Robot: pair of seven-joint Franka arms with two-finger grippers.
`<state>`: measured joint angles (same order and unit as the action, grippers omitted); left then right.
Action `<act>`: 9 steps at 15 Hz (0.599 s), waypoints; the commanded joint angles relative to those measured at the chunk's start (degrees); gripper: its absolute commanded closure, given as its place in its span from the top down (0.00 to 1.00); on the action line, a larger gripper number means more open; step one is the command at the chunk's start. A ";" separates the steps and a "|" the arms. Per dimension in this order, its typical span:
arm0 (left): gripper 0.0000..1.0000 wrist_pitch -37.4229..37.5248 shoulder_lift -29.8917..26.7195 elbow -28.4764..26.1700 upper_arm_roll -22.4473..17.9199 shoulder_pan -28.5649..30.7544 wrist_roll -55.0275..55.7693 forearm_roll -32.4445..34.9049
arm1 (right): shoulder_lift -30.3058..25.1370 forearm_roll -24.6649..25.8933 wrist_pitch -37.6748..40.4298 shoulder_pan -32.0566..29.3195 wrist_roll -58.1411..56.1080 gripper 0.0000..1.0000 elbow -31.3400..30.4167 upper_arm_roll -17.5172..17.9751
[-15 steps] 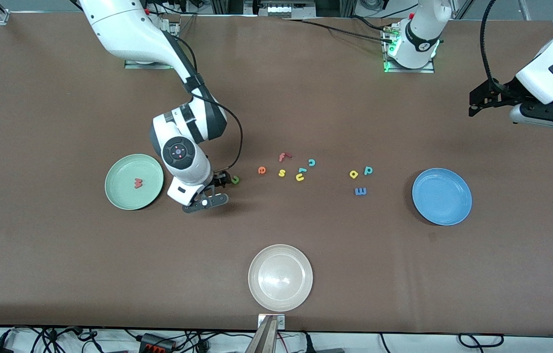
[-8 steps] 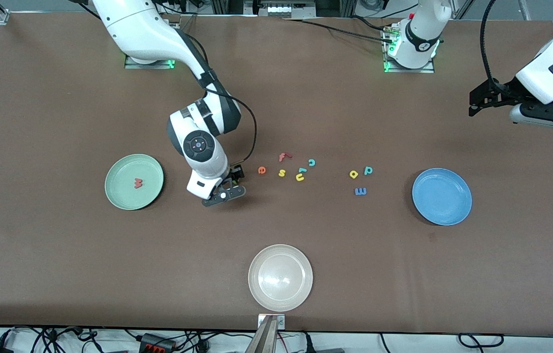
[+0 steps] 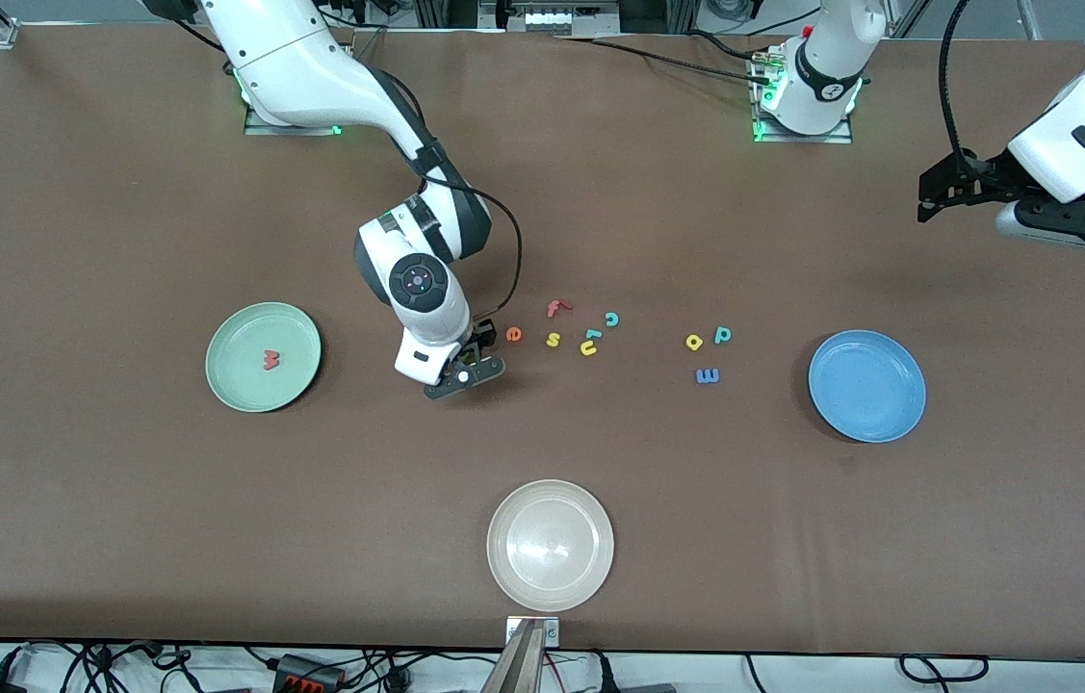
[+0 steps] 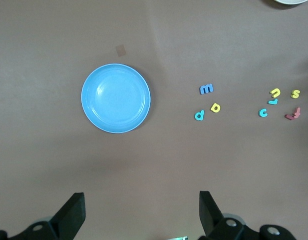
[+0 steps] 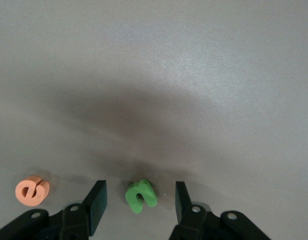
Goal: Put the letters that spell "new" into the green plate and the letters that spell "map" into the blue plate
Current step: 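Lower the right gripper onto the green n letter and grasp it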
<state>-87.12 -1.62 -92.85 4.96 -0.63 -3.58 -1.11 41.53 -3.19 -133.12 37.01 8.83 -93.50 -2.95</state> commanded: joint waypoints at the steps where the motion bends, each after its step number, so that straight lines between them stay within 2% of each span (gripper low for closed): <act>1: 1.00 1.42 0.74 1.89 0.23 0.28 -0.81 -0.03 | 0.39 0.28 0.32 0.17 -1.62 0.62 0.95 0.13; 5: 1.00 1.42 0.74 1.89 0.23 0.28 -0.81 -0.03 | 0.57 0.29 0.32 0.35 -3.03 0.56 0.60 0.13; 9: 1.00 1.33 0.74 1.89 0.31 0.19 -0.81 0.06 | 0.57 0.29 1.28 0.96 -3.12 0.56 0.08 0.05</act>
<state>-87.09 -1.62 -92.81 4.96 -0.63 -3.58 -1.11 41.82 -3.13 -132.76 37.57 6.59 -93.56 -2.95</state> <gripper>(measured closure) 0.000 0.441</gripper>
